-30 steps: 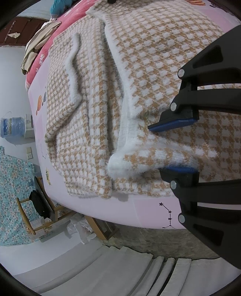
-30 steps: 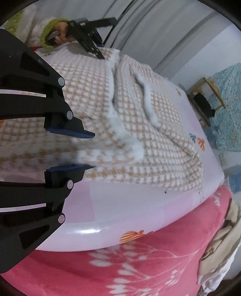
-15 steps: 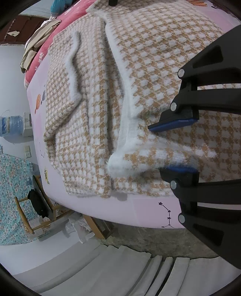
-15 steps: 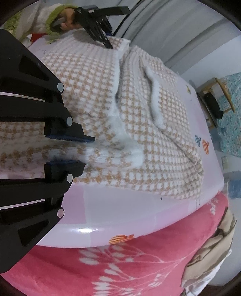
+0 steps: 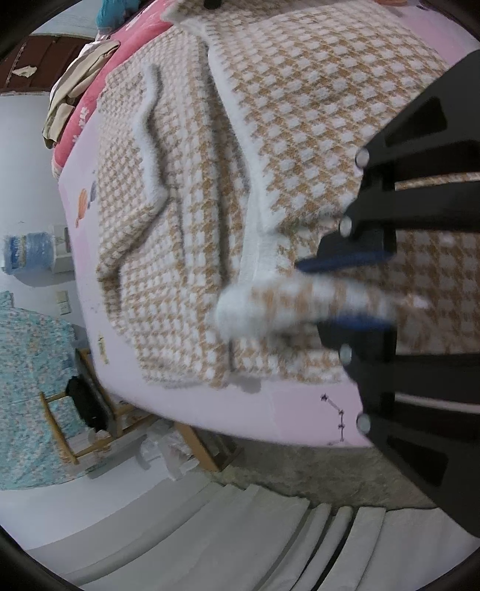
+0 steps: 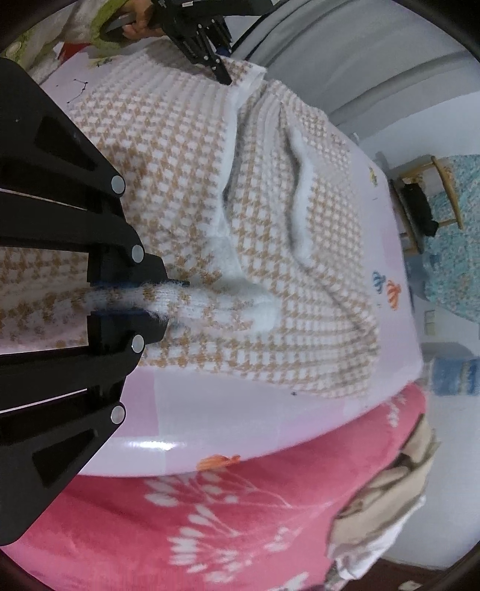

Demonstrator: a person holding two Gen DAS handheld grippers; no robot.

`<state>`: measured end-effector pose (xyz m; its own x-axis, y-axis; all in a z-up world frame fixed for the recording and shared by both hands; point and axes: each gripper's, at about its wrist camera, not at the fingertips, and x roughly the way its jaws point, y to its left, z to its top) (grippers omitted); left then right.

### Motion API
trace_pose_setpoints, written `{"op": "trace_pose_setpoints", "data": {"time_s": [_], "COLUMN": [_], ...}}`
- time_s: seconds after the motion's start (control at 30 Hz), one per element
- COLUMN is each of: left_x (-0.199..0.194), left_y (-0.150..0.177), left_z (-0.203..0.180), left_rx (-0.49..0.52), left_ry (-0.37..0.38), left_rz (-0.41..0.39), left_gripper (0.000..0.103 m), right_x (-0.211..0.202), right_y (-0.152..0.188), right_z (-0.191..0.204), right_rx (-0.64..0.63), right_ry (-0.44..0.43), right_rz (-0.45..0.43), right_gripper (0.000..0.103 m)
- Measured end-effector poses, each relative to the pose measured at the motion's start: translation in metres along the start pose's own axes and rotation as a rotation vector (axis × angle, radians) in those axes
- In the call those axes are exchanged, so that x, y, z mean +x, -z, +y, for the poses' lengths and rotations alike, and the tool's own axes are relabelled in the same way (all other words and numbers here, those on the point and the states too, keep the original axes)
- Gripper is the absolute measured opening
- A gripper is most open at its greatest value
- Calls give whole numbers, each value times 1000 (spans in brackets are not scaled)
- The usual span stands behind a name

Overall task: Fold large clothes
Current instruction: 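Lift the gripped hem and fold it over the coat bundle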

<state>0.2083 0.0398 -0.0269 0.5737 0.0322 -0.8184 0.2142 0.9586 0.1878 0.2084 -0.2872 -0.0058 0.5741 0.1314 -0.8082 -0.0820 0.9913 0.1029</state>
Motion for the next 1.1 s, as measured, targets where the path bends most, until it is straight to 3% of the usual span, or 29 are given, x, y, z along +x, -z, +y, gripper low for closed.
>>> {"op": "trace_pose_setpoints", "data": {"time_s": [0.3, 0.47, 0.6, 0.73, 0.87, 1.03, 1.1], "left_x": [-94, -126, -118, -74, -2, 82, 102], "left_y": [8, -31, -83, -142, -181, -191, -187], "left_z": [32, 48, 62, 76, 79, 81, 86], "left_rx": [-53, -67, -65, -85, -95, -97, -127], "left_ry": [73, 87, 67, 99, 135, 142, 173], "left_rz": [-262, -393, -459, -419, -281, -94, -45], "left_gripper": [8, 8, 8, 8, 8, 9, 11], "right_x": [-93, -120, -115, -78, -11, 72, 96], "right_y": [6, -30, -88, -144, -179, -194, -193], "right_z": [12, 10, -5, -24, -43, -71, -80], "right_rx": [21, -15, -14, 14, 51, 126, 138], "right_ry": [0, -11, -37, -64, -69, -143, -159], "right_rz": [-233, -348, -416, -401, -297, -122, -65], "right_gripper": [5, 5, 5, 5, 5, 6, 13]}}
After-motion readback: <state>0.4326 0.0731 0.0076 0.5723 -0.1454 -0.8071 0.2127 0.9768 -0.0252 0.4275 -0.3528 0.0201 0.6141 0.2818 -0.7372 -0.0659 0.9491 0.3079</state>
